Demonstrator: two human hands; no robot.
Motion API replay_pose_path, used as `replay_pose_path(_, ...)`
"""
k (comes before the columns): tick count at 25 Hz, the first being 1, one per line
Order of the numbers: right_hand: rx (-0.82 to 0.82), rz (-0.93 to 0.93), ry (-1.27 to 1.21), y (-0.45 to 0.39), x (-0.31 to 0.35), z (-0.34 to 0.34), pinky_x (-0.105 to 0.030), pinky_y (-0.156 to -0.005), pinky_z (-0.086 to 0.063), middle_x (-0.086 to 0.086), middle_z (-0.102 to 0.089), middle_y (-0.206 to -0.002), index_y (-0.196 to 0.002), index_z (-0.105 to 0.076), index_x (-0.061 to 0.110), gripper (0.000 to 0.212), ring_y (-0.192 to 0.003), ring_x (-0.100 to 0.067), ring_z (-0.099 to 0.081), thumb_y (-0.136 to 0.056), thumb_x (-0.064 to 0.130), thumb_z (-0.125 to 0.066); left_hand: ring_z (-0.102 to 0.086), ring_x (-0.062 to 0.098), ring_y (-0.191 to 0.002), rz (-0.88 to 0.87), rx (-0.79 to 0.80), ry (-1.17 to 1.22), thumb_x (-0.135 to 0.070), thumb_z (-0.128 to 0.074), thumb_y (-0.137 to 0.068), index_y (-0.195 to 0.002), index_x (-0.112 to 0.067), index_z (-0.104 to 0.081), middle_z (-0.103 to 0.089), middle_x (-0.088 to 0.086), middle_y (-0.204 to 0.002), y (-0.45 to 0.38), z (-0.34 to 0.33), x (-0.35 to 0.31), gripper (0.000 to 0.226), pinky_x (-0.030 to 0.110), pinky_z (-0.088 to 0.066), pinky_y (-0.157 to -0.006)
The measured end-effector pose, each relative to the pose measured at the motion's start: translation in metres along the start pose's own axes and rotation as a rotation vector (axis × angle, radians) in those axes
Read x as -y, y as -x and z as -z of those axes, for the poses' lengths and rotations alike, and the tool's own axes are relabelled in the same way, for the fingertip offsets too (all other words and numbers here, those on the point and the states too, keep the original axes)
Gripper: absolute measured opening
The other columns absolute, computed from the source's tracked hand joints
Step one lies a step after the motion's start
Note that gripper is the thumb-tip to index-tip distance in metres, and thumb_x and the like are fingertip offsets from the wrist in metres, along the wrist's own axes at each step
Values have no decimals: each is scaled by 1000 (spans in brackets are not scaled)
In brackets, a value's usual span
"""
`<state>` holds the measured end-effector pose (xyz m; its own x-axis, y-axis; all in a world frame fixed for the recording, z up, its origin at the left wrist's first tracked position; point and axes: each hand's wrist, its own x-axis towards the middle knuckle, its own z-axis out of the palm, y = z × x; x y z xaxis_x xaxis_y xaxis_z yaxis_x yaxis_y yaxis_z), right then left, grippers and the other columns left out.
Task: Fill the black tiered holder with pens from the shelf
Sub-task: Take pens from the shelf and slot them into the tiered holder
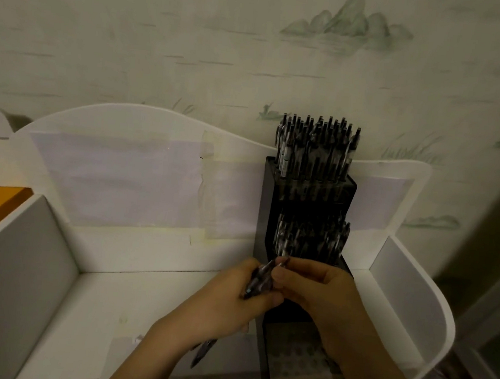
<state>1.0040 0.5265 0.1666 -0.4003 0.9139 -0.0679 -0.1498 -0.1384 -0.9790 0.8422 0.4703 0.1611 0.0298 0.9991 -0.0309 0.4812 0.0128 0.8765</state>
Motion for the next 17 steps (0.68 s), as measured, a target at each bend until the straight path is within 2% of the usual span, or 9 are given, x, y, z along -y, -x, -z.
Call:
replay_pose_path(4, -136, 61, -115, -5, 18, 13, -28, -71, -60, -12, -76, -92, -92, -77, 12, 18, -86, -25, -74, -75, 8, -74, -54, -4, -51, 5, -7, -45, -41, -66, -87, -88, -32, -52, -53, -12, -70, 1, 7, 2, 17, 15, -46, -49)
replay_pose_path(6, -243, 192, -116, -7, 33, 22, -28, -73, -60, -8, -76, -89, -94, -76, 13, 18, -83, -22, -74, -83, 2, -69, -48, -3, -47, 5, -14, -115, -39, -62, -90, -84, -28, -52, -48, -11, -63, 1, 10, 6, 16, 16, -43, -48)
replay_pose_path(8, -340, 412, 91, -8, 43, 30, -24, -77, -59, 2, -77, -86, -95, -76, 21, 24, -81, -15, -73, -84, 1, -69, -44, -2, -46, -4, -21, -161, -36, -56, -95, -83, -25, -50, -44, -10, -62, 1, 12, 9, 17, 14, -38, -48)
replay_pose_path(10, -365, 599, 349, -7, 45, 28, -16, -77, -55, 11, -76, -87, -101, -74, 23, 27, -81, -6, -71, -83, 3, -71, -42, -1, -45, -6, -23, -163, -34, -53, -97, -83, -24, -48, -43, -10, -62, -1, 12, 9, 19, 14, -35, -49)
replay_pose_path(12, -358, 665, 491, -7, 41, 24, -14, -78, -54, 14, -74, -90, -107, -73, 21, 28, -84, -3, -70, -84, 5, -71, -41, -1, -46, -2, -26, -162, -34, -51, -98, -84, -22, -49, -43, -10, -61, -3, 12, 9, 19, 18, -36, -52)
replay_pose_path(17, -344, 709, 572, -18, 31, 23, -13, -79, -53, 11, -72, -94, -111, -71, 18, 27, -85, -3, -68, -86, 8, -69, -42, -1, -46, 18, -35, -166, -36, -49, -98, -83, -26, -48, -44, -10, -62, -4, 13, 8, 18, 19, -37, -53)
